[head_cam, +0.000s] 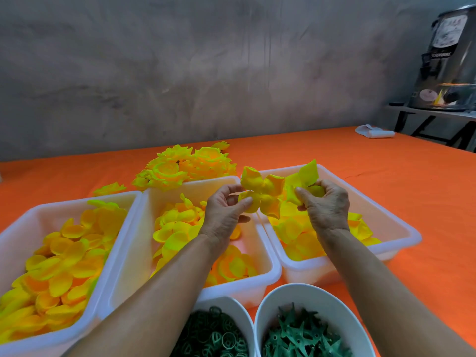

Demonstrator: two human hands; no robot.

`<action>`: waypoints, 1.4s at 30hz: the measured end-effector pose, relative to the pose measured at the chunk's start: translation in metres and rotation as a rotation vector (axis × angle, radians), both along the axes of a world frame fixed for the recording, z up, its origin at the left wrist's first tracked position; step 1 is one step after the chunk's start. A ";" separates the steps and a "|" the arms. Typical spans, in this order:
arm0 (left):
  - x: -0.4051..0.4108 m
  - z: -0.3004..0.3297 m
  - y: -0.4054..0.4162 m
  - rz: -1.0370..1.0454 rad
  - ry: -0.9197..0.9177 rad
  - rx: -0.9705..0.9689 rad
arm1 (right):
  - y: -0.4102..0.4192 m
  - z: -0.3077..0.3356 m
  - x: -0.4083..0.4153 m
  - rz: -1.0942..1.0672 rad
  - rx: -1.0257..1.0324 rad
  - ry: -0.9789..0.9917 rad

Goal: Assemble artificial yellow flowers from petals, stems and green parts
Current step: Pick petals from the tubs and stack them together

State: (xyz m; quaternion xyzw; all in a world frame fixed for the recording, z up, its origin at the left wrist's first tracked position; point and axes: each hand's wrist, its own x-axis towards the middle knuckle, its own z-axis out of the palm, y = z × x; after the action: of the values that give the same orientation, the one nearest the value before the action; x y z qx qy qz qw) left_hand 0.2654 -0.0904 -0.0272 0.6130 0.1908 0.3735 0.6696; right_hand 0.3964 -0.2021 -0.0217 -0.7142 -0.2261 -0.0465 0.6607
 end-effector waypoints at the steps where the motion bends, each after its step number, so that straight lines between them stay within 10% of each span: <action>1: 0.000 0.000 0.000 0.013 0.014 0.012 | 0.000 0.000 0.000 -0.014 -0.023 -0.004; 33: 0.001 0.001 0.000 0.037 -0.068 -0.082 | 0.001 0.005 -0.002 -0.097 -0.336 0.018; 42: 0.002 0.002 -0.002 0.001 -0.031 -0.063 | 0.007 -0.004 -0.009 -0.004 -0.757 -0.136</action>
State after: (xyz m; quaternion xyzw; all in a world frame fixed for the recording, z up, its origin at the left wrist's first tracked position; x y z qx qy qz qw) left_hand 0.2669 -0.0928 -0.0255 0.5857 0.1922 0.3772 0.6911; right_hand 0.3870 -0.1951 -0.0253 -0.9034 -0.2692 -0.0084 0.3337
